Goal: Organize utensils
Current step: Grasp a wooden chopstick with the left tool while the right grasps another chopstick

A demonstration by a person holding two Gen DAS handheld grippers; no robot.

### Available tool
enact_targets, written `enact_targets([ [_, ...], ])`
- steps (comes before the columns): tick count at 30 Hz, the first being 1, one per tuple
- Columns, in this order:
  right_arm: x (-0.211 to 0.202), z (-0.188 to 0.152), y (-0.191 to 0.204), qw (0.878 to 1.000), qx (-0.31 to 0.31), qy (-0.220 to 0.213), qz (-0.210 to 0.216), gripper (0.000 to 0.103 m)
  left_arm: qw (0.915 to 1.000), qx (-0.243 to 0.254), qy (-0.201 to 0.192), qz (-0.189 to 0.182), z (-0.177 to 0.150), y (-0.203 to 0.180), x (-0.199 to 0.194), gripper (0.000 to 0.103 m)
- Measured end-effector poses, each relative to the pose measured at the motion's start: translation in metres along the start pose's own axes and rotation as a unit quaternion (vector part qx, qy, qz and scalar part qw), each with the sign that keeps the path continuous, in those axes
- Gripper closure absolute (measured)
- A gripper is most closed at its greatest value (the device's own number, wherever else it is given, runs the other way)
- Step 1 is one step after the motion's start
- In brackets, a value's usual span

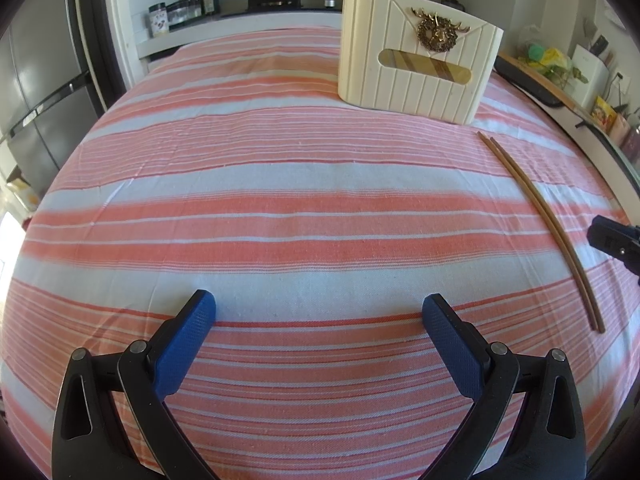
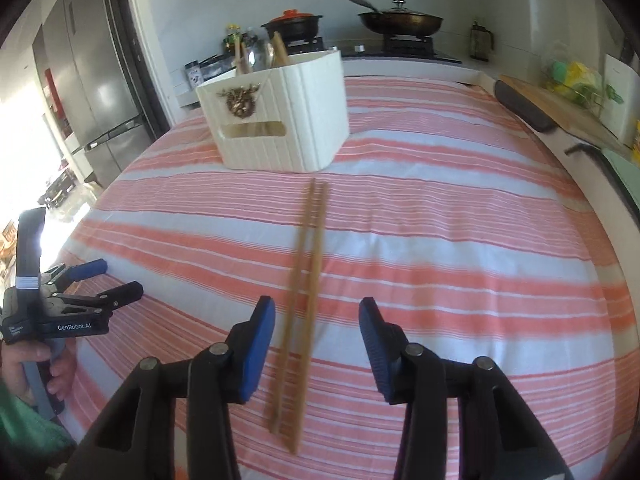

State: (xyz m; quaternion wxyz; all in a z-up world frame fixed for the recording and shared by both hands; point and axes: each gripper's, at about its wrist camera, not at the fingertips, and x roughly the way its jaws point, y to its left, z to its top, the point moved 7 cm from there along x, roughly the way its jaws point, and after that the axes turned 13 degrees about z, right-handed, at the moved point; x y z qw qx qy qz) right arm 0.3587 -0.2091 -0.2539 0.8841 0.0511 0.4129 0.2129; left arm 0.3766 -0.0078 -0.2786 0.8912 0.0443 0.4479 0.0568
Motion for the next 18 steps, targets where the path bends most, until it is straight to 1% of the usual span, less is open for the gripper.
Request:
enact_targets([
  [1, 0.006, 0.002, 0.001, 1.0, -0.003, 0.007, -0.003, 0.065, 1.0, 0.0, 0.0, -0.001, 0.0, 0.0, 0.0, 0.001],
  [3, 0.017, 0.004, 0.001, 1.0, -0.005, 0.022, -0.007, 0.072, 1.0, -0.001, 0.0, -0.002, 0.0, 0.001, 0.0, 0.001],
  [4, 0.022, 0.004, 0.001, 0.999, -0.006, 0.03, -0.01, 0.074, 1.0, -0.002, -0.001, -0.003, 0.0, 0.001, 0.0, 0.001],
  [6, 0.03, 0.002, -0.003, 0.998, -0.011, 0.047, -0.032, 0.078, 1.0, -0.002, -0.001, -0.004, 0.0, 0.002, 0.0, 0.001],
  [9, 0.036, -0.001, -0.009, 0.998, 0.0, 0.056, -0.038, 0.081, 1.0, -0.003, -0.001, -0.006, 0.0, 0.003, 0.0, 0.001],
  [11, 0.037, -0.001, -0.004, 0.997, -0.009, 0.056, -0.042, 0.081, 1.0, -0.003, -0.001, -0.007, 0.0, 0.003, 0.0, 0.001],
  [14, 0.043, -0.004, 0.019, 0.997, -0.028, 0.062, -0.025, 0.081, 1.0, -0.004, -0.001, -0.008, 0.0, 0.002, 0.0, 0.001],
  [17, 0.05, -0.007, 0.047, 0.998, -0.034, 0.058, -0.005, 0.081, 0.9999, -0.008, -0.002, -0.012, 0.0, 0.002, -0.001, 0.001],
  [18, 0.052, -0.008, 0.055, 0.998, -0.033, 0.055, 0.001, 0.083, 0.9999, -0.01, -0.002, -0.014, 0.0, 0.002, -0.001, 0.001],
])
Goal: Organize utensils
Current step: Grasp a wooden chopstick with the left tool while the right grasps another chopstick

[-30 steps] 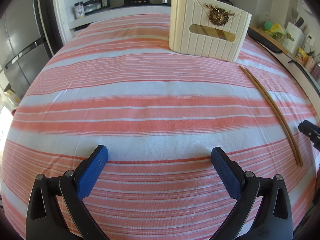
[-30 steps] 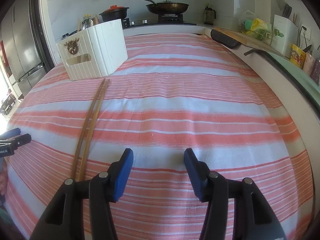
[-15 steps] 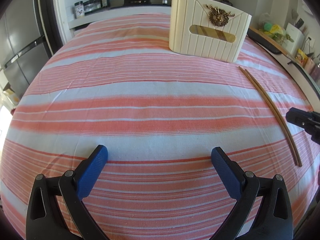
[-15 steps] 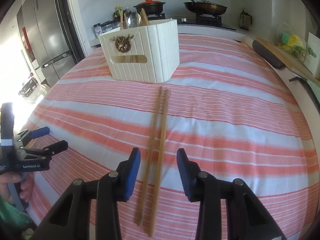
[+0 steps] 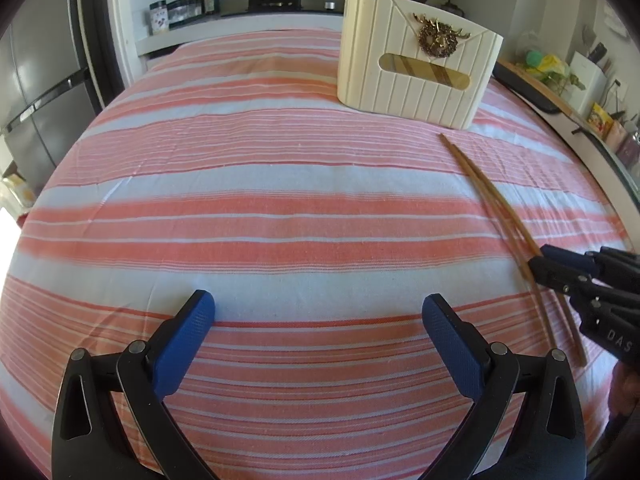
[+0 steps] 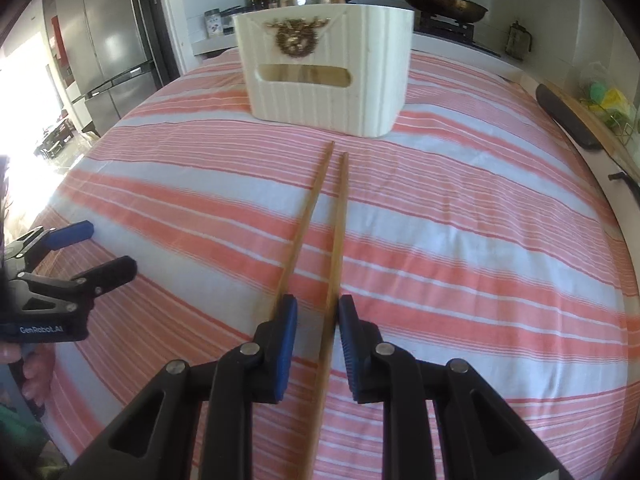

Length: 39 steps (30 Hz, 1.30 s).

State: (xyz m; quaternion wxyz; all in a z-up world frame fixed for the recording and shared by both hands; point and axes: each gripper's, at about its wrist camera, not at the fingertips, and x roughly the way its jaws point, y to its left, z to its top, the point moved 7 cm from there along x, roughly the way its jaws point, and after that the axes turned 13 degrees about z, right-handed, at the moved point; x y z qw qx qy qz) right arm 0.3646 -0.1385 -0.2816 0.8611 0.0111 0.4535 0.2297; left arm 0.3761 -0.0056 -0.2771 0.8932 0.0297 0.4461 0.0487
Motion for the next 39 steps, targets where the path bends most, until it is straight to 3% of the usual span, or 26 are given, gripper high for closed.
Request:
enact_targets([
  [5, -0.003, -0.001, -0.006, 0.999, 0.029, -0.017, -0.026, 0.098, 0.9997, -0.016, -0.002, -0.02, 0.002, 0.003, -0.003, 0.001],
  [9, -0.022, -0.012, -0.037, 0.996, 0.053, -0.026, -0.063, 0.098, 0.998, -0.034, 0.002, -0.054, 0.003, -0.002, -0.018, 0.001],
  [13, -0.035, -0.025, -0.05, 0.996, 0.046, -0.028, -0.075, 0.098, 0.9946, -0.034, 0.004, -0.098, 0.012, -0.038, -0.036, 0.001],
  [19, -0.041, -0.033, -0.051, 0.996, 0.035, -0.036, -0.079, 0.098, 0.9973, 0.028, 0.006, -0.069, 0.018, -0.107, -0.028, 0.002],
  [21, -0.042, -0.034, -0.052, 0.996, 0.036, -0.039, -0.078, 0.098, 0.9975, 0.059, 0.005, -0.039, 0.016, -0.122, -0.023, 0.014],
  [22, -0.042, -0.035, -0.052, 0.996, 0.038, -0.039, -0.076, 0.098, 0.9971, 0.073, 0.006, -0.024, 0.013, -0.126, -0.02, 0.028],
  [24, -0.045, -0.038, -0.054, 0.996, 0.041, -0.041, -0.072, 0.098, 0.9964, 0.084, -0.011, -0.006, 0.011, -0.127, -0.021, 0.039],
  [26, -0.046, -0.04, -0.055, 0.996, 0.041, -0.044, -0.069, 0.098, 0.9967, 0.079, -0.018, -0.002, 0.01, -0.124, -0.025, 0.067],
  [27, -0.047, -0.041, -0.055, 0.996, 0.041, -0.046, -0.069, 0.098, 0.9969, 0.076, -0.02, 0.001, 0.009, -0.119, -0.027, 0.075],
  [28, -0.047, -0.041, -0.056, 0.996, 0.042, -0.048, -0.067, 0.098, 0.997, 0.075, -0.02, 0.004, 0.009, -0.116, -0.028, 0.092],
  [29, -0.047, -0.041, -0.056, 0.996, 0.042, -0.05, -0.067, 0.098, 0.9971, 0.074, -0.019, 0.006, 0.008, -0.113, -0.029, 0.098],
  [39, -0.047, -0.043, -0.054, 0.995, 0.033, -0.062, -0.075, 0.098, 0.9978, 0.055, -0.013, 0.034, -0.007, -0.076, -0.032, 0.099],
])
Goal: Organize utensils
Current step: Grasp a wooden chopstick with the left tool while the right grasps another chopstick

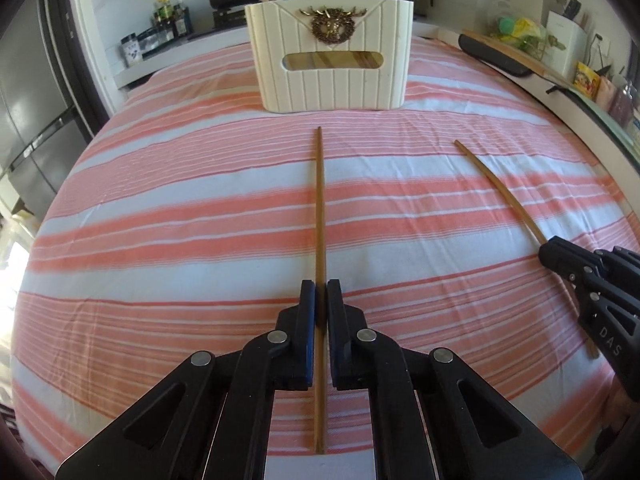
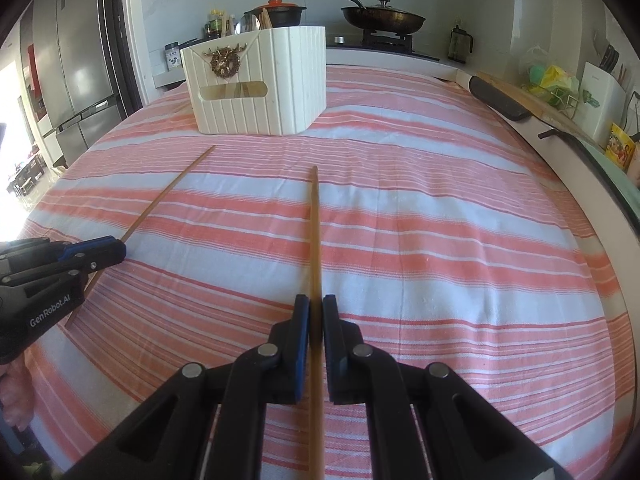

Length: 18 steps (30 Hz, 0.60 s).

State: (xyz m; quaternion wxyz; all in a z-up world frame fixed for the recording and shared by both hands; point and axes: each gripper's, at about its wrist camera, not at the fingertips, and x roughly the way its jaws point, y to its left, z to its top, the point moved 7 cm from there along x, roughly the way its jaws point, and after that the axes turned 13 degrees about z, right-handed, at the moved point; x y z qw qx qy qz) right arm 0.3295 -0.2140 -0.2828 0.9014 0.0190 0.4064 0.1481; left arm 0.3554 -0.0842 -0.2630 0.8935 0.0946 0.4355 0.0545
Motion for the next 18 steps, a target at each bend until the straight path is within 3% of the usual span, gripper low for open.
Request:
enact_targets([
  [11, -0.002, -0.001, 0.0, 1.0, -0.005, 0.008, -0.002, 0.098, 1.0, -0.003, 0.004, 0.0, -0.014, 0.014, -0.006, 0.099],
  [18, -0.011, -0.006, -0.01, 0.997, -0.011, 0.077, 0.012, 0.096, 0.9988, 0.027, 0.025, -0.032, -0.034, 0.037, -0.016, 0.096],
])
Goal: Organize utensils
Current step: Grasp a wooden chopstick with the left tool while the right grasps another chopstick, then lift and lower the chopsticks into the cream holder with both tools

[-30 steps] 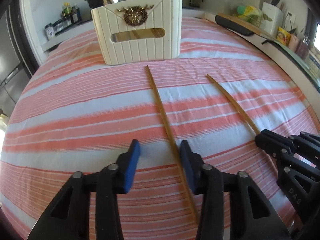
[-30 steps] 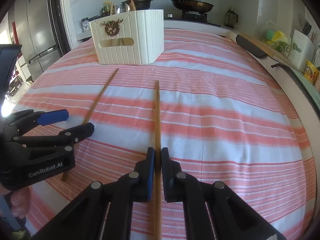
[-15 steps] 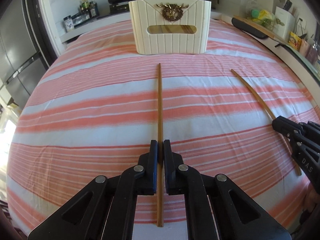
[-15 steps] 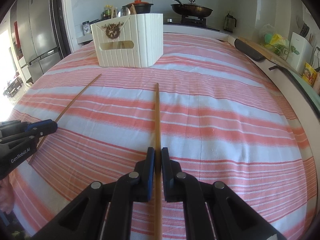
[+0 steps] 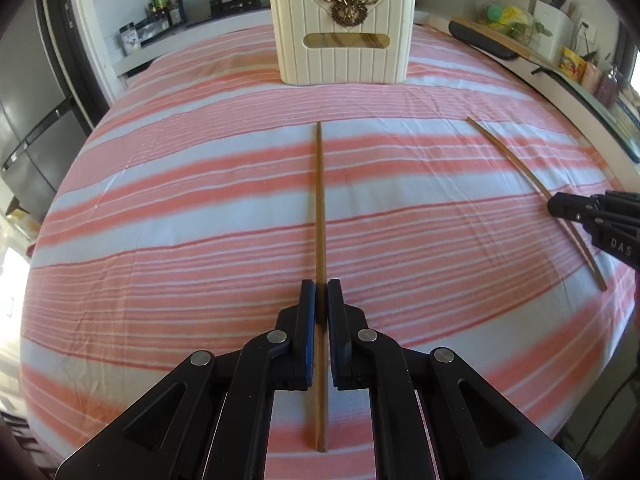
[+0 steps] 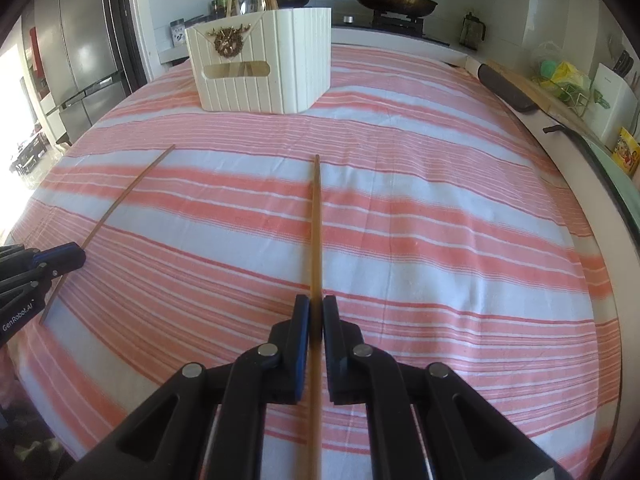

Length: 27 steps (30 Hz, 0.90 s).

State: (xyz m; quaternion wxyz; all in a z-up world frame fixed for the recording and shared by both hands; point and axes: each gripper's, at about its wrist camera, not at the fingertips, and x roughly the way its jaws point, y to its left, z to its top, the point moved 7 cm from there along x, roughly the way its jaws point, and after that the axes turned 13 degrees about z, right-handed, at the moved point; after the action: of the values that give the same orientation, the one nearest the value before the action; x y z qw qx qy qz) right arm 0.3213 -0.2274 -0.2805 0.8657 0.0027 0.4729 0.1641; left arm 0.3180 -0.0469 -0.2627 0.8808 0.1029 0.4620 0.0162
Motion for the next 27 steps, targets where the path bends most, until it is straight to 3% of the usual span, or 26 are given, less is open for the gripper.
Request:
enact_targets([
  [1, -0.001, -0.001, -0.002, 1.0, -0.003, 0.013, 0.0, 0.093, 0.9999, 0.001, 0.006, -0.013, -0.002, 0.003, -0.001, 0.088],
  [2, -0.001, -0.001, -0.004, 1.0, -0.007, 0.023, -0.002, 0.09, 0.9996, 0.0, 0.012, -0.026, -0.003, 0.006, -0.003, 0.068],
  [4, -0.004, 0.001, -0.006, 0.999, -0.008, 0.036, 0.002, 0.074, 0.9988, -0.005, 0.018, -0.044, -0.002, 0.013, -0.005, 0.045],
  [5, -0.005, 0.001, -0.007, 0.999, -0.005, 0.039, 0.011, 0.066, 0.9985, -0.006, 0.018, -0.052, 0.0, 0.016, -0.005, 0.044],
  [12, 0.0, 0.008, -0.009, 0.995, -0.008, 0.093, 0.04, 0.066, 0.9951, 0.015, 0.052, -0.083, 0.027, 0.026, 0.014, 0.044],
  [19, 0.02, 0.032, -0.026, 0.991, -0.028, 0.127, 0.031, 0.066, 0.9929, 0.055, 0.079, -0.07, 0.06, 0.012, 0.05, 0.044],
  [22, 0.032, 0.051, -0.031, 0.99, -0.038, 0.133, 0.036, 0.066, 0.9912, 0.085, 0.085, -0.055, 0.074, 0.003, 0.059, 0.047],
  [24, 0.042, 0.065, -0.027, 0.989, -0.042, 0.136, 0.039, 0.068, 0.9907, 0.091, 0.087, -0.05, 0.082, -0.002, 0.064, 0.057],
  [25, 0.047, 0.072, -0.026, 0.989, -0.043, 0.135, 0.039, 0.074, 0.9908, 0.091, 0.087, -0.05, 0.086, -0.004, 0.066, 0.074],
  [26, 0.052, 0.08, -0.024, 0.989, -0.045, 0.134, 0.036, 0.088, 0.9907, 0.091, 0.087, -0.052, 0.089, -0.006, 0.066, 0.098],
  [27, 0.057, 0.088, -0.023, 0.989, -0.048, 0.133, 0.033, 0.095, 0.9906, 0.09, 0.089, -0.051, 0.092, -0.007, 0.067, 0.098],
])
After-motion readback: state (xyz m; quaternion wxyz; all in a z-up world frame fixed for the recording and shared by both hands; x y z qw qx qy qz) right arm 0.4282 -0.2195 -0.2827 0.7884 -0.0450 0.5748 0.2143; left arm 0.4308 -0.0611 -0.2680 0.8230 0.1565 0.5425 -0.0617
